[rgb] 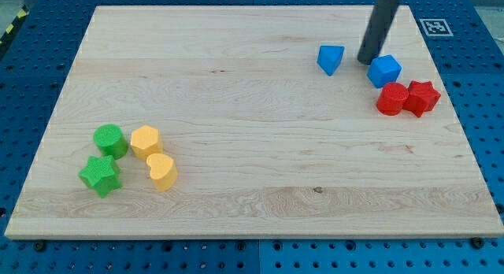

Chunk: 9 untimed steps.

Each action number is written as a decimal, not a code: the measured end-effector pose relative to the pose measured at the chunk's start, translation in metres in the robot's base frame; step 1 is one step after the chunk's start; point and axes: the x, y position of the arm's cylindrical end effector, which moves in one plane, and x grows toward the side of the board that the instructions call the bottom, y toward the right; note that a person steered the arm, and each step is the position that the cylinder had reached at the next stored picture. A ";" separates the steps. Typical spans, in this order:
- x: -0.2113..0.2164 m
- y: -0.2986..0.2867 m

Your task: Push the blue cube slightly to the right

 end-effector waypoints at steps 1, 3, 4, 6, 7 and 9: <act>0.015 0.001; 0.021 0.024; 0.021 0.016; 0.046 -0.014; 0.046 0.011; 0.046 0.026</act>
